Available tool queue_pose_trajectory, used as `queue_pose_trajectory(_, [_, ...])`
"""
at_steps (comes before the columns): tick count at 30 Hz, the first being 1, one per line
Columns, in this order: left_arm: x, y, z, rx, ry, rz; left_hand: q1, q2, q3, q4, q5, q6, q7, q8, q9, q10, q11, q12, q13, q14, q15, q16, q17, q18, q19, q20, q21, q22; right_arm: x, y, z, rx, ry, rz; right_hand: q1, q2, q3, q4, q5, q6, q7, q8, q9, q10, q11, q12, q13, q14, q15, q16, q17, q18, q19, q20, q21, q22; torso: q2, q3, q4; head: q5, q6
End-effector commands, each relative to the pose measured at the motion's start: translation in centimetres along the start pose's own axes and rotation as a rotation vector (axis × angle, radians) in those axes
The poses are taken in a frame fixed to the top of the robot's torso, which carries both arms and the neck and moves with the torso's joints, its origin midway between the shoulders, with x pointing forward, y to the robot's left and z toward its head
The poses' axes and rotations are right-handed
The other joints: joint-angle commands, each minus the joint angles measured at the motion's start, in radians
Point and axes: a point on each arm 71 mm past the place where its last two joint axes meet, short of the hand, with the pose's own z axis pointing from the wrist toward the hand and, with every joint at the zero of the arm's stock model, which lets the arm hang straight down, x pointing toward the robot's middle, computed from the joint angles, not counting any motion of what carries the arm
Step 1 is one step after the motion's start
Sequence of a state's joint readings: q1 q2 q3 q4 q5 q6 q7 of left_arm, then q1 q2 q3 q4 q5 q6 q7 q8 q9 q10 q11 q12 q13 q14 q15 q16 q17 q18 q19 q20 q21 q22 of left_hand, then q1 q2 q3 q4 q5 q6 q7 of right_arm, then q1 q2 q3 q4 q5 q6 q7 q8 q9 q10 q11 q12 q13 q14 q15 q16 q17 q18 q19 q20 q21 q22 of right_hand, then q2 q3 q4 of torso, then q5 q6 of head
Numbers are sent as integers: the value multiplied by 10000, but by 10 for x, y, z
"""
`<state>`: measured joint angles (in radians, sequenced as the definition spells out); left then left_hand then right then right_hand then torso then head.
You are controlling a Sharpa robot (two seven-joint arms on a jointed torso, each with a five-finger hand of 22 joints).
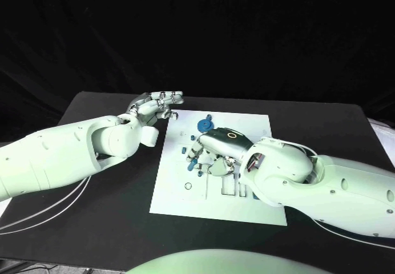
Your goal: Assemble the parts on the task board
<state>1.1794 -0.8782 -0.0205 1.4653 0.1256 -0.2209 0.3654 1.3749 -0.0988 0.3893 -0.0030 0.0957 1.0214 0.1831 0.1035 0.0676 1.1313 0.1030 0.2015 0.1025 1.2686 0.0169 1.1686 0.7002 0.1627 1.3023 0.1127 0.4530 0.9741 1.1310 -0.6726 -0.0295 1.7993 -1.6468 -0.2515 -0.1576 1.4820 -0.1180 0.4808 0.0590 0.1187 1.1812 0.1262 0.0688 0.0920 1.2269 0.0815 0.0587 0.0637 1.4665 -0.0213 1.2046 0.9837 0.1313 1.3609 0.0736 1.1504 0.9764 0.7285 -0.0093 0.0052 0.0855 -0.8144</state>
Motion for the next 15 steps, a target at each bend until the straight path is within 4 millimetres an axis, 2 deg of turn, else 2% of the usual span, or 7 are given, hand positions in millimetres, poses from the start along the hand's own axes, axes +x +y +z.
queue_pose_trajectory(1, [4,0,0,15,269,-63,31,-13,-5,-63,47,-67,-4,13,-10,-63,14,44,-5,-82,13,19,-9,172,-64,5,-37,-14,11,4,2,-295,530,179,-45,76,77,-30,80,-11,54,-31,13,225,-180,54,19,184,-23,61,11,-111,-20,46,45,14,5,9,-23,86,-30])
queue_pose_trajectory(9, [4,0,0,5,309,-78,31,-13,-5,-63,47,-67,-4,13,-10,-63,14,44,-5,-82,13,19,-9,172,-64,5,-37,-14,33,2,5,-223,1237,354,-104,76,114,-57,107,-10,59,-27,17,220,-175,53,20,182,-18,66,14,-111,-25,49,50,17,9,19,-10,109,-84])
queue_pose_trajectory(15, [4,0,0,1,294,-73,31,-13,-5,-63,47,-67,-4,13,-10,-63,14,44,-5,-82,13,19,-9,172,-64,5,-37,-14,39,-2,5,-87,1382,295,-109,76,116,-58,108,-10,59,-27,17,219,-174,53,20,182,-18,66,13,-111,-25,49,50,17,1,22,-19,126,-109])
